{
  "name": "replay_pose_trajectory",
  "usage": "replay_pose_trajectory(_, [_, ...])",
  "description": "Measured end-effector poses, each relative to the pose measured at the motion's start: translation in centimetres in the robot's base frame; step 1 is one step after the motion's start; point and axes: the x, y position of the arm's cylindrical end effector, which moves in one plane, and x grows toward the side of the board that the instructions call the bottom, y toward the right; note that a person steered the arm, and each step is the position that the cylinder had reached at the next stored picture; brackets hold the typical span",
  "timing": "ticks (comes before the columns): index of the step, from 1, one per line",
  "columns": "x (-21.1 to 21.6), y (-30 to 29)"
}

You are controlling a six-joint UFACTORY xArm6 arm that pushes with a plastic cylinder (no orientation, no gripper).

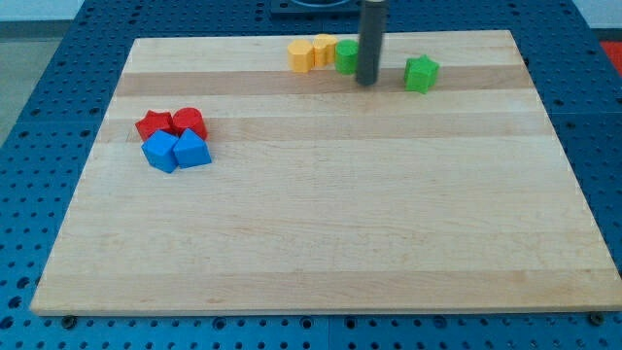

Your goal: Push the green circle to the top left of the green star

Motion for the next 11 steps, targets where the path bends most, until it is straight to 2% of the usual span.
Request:
replay_pose_trajectory(1, [0.7,-4.2])
replay_pose_trajectory(2, [0.3,-4.6])
replay_pose_trajectory(3, [-3.6,-4.6])
replay_pose_trajectory(4, [-4.8,-4.1])
replay_pose_trajectory(5, [-3.4,-1.2])
replay_pose_trajectory(6, [-1.7,4.1])
replay_pose_trajectory(8, [-1.5,10.4])
replay_pose_trajectory(9, [-1.5,8.9])
replay_pose_trajectory(11, [-0.7,1.8])
